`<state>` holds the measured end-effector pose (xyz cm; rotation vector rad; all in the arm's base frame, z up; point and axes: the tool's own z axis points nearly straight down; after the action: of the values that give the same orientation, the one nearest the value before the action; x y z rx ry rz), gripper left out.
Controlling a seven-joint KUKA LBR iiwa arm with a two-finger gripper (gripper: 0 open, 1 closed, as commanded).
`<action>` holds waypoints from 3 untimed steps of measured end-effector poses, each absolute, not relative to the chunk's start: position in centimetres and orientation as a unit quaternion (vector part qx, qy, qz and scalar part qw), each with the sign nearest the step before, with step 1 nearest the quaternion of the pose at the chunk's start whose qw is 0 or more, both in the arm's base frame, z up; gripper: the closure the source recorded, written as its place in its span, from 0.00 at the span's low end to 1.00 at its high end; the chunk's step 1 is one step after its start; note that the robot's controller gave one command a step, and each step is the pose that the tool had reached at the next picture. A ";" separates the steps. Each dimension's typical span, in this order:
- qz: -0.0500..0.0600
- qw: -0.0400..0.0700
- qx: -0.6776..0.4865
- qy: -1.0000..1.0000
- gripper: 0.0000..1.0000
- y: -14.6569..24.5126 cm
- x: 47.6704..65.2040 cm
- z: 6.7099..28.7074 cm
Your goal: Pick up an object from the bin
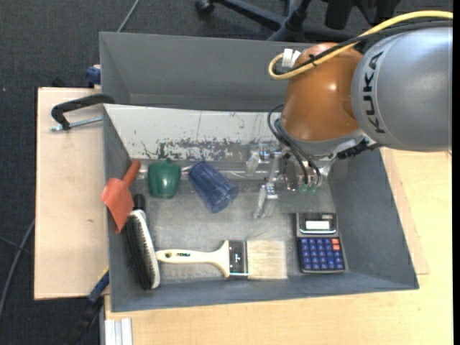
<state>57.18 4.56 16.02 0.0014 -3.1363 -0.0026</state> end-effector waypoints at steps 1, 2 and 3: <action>-0.001 -0.002 0.000 -1.000 0.00 4.5 57.3 16.5; -0.001 -0.005 0.095 -0.995 0.00 5.4 55.0 12.9; -0.001 0.001 0.194 -0.981 0.00 6.3 52.7 9.4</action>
Offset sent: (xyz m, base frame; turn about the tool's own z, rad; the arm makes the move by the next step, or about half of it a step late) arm -0.0620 0.0198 -0.0902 -0.4476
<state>52.67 6.25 9.42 0.6078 -3.0804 -0.0046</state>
